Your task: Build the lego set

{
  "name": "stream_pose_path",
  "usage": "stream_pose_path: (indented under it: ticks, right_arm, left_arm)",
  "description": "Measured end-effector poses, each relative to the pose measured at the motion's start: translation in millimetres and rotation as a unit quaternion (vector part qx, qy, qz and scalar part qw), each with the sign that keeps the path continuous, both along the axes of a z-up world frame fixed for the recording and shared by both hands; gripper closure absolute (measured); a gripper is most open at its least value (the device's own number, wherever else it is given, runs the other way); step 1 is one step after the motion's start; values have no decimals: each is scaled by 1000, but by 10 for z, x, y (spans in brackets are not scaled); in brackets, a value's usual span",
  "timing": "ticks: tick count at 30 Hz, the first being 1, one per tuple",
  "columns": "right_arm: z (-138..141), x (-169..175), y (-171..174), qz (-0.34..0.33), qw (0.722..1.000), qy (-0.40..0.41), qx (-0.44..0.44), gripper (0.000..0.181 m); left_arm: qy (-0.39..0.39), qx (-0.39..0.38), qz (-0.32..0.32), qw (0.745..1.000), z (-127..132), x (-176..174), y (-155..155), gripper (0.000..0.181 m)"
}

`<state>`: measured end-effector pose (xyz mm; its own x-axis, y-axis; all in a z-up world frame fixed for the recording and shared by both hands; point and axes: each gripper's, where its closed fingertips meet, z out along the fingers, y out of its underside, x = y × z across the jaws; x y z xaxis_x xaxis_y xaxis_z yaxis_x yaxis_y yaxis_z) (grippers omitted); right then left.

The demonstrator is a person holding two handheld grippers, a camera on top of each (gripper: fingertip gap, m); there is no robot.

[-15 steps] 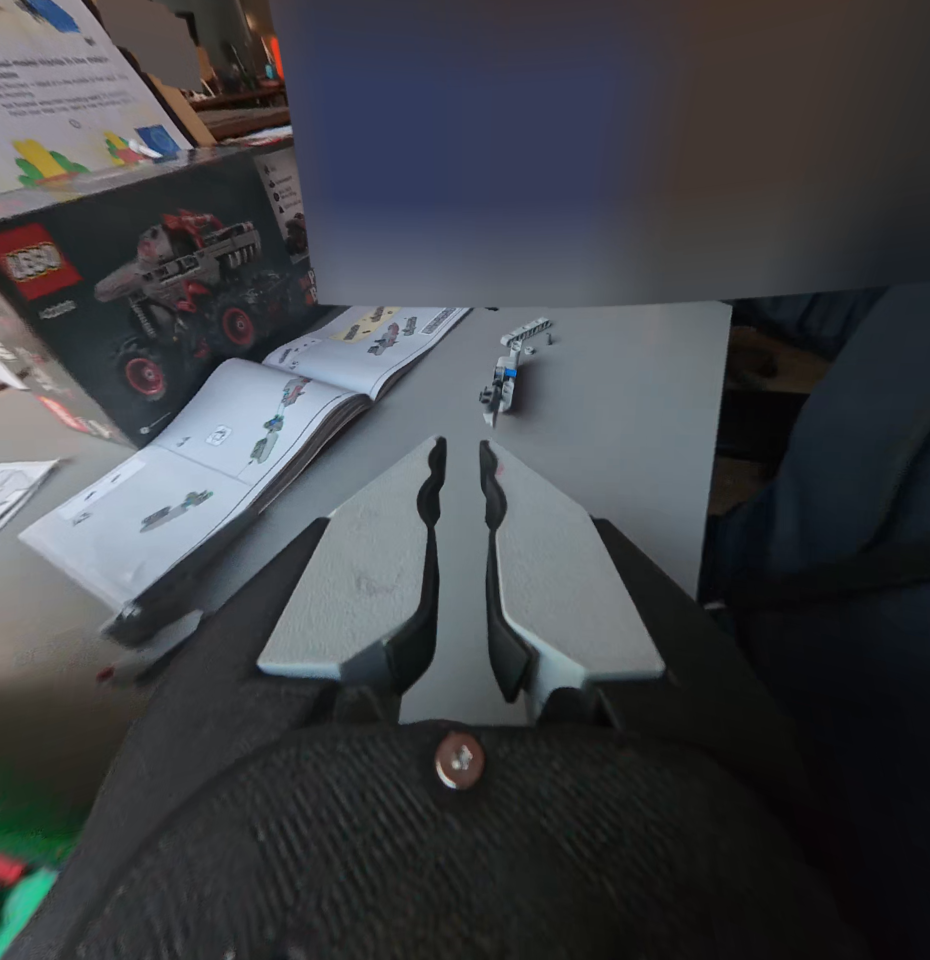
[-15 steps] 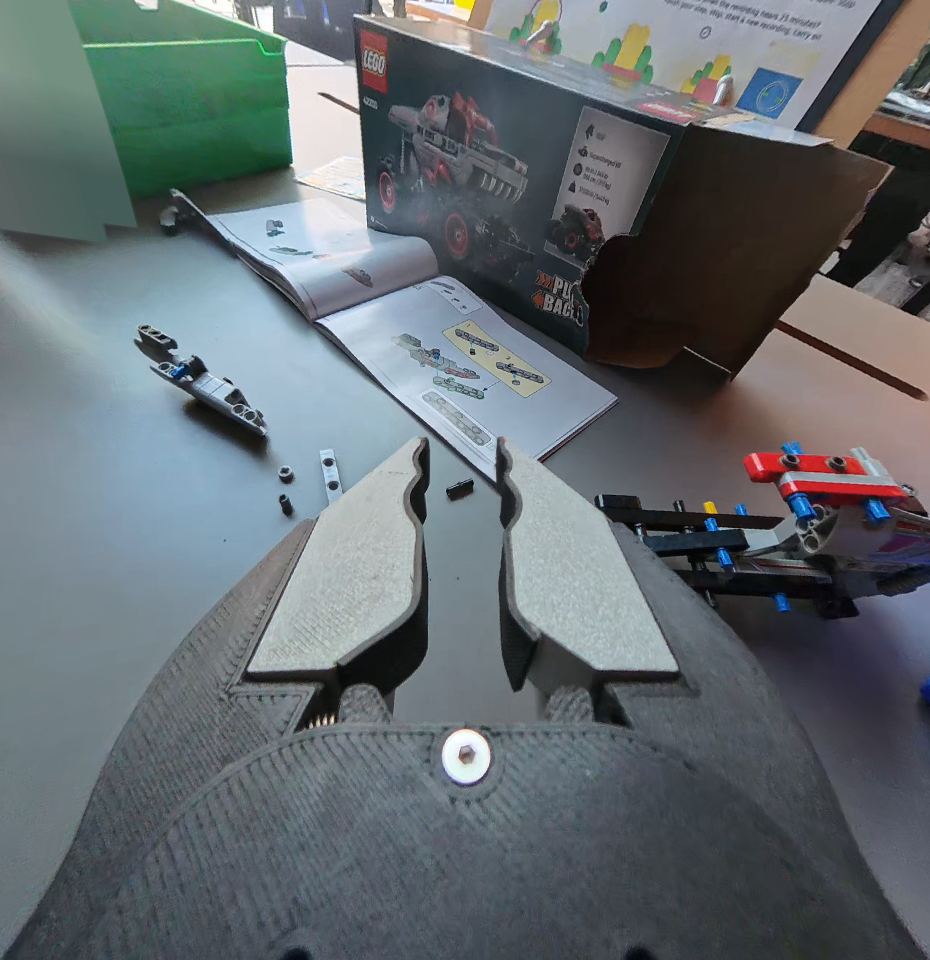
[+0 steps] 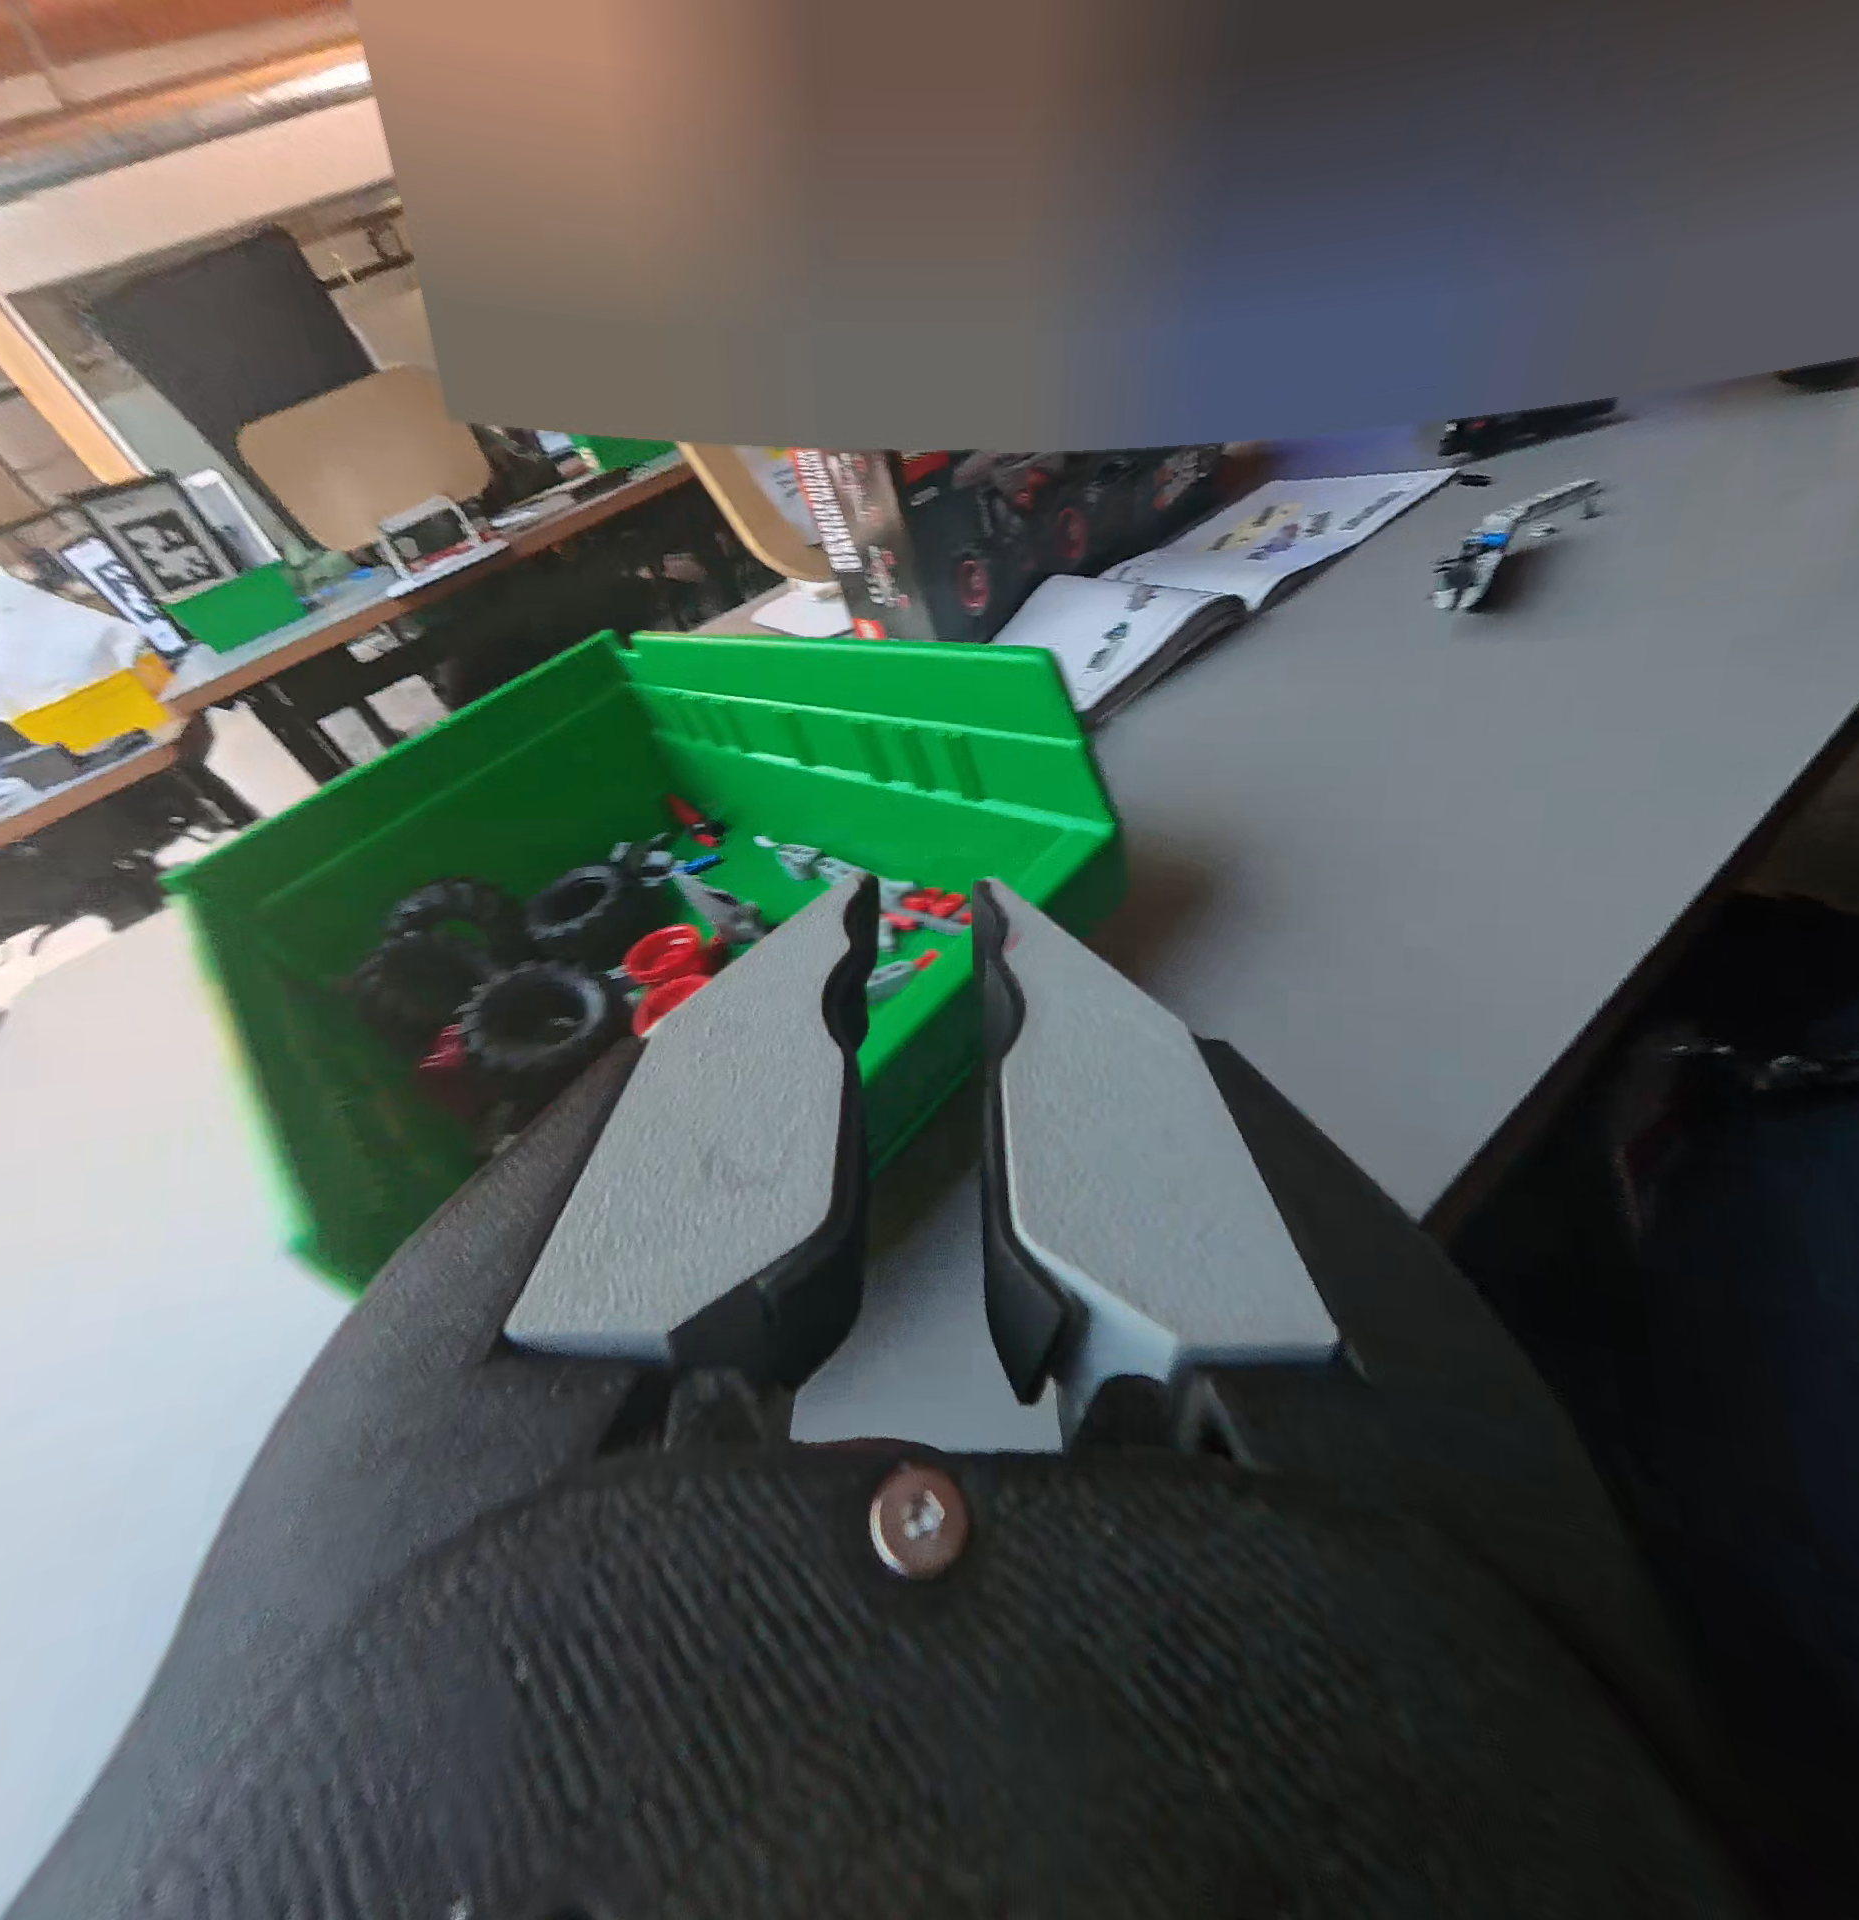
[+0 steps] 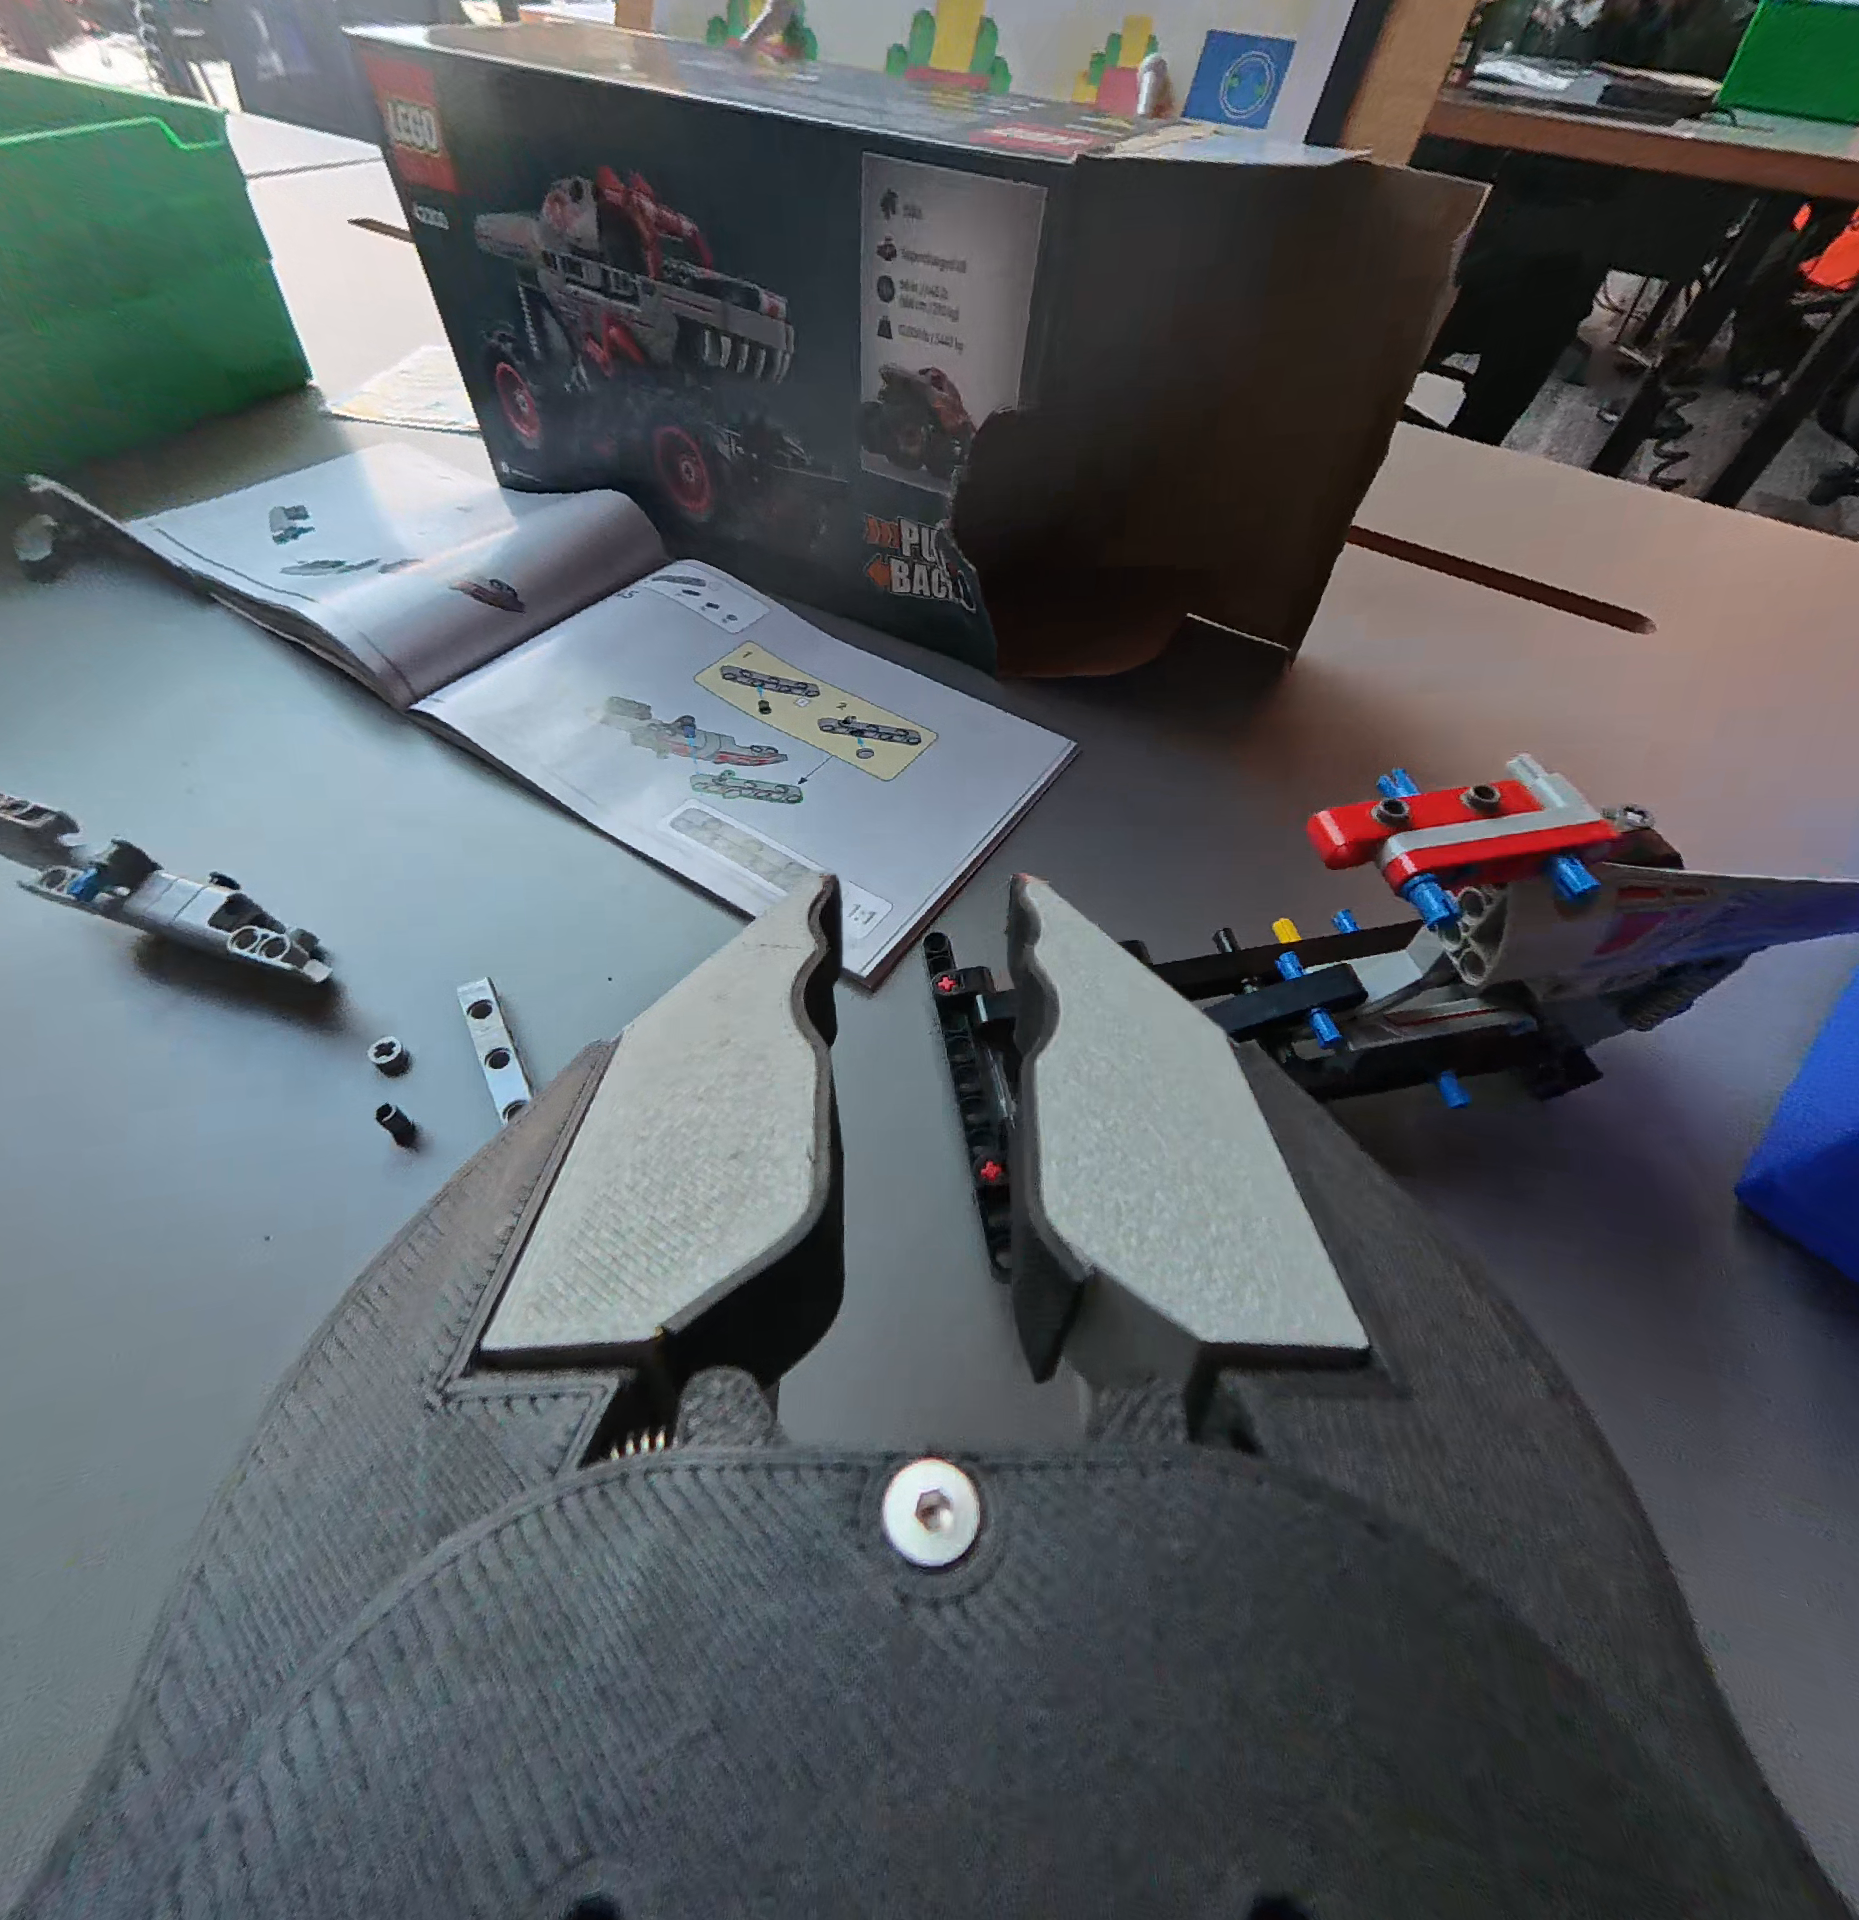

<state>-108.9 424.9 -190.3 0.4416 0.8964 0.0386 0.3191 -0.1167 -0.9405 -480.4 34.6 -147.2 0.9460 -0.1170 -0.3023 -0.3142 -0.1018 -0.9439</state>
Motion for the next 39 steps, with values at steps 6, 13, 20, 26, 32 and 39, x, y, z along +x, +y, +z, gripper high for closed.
stream_pose_path:
  ticks: [6,13,20,26,32,39]
  right_arm:
    - [-86,-42,140,-37,998,-46,27,152]
    - [-124,-90,237,-69,994,-70,43,153]
    - [-2,-87,166,-58,997,-30,42,153]
    - [-3,-143,114,-37,999,-21,32,153]
    - [-83,-177,142,-41,997,-49,36,154]
    - [-85,-136,243,-56,997,-44,25,154]
  left_arm:
    - [57,74,68,993,618,-884,-68,180]
    - [-21,47,157,986,1127,-2058,747,181]
    - [-98,-37,164,981,611,-2638,1309,169]
    - [-153,-66,161,973,346,-2947,1531,165]
    - [-312,-111,48,942,29,-2654,1650,166]
    - [-403,-74,-47,911,73,-2569,1582,143]
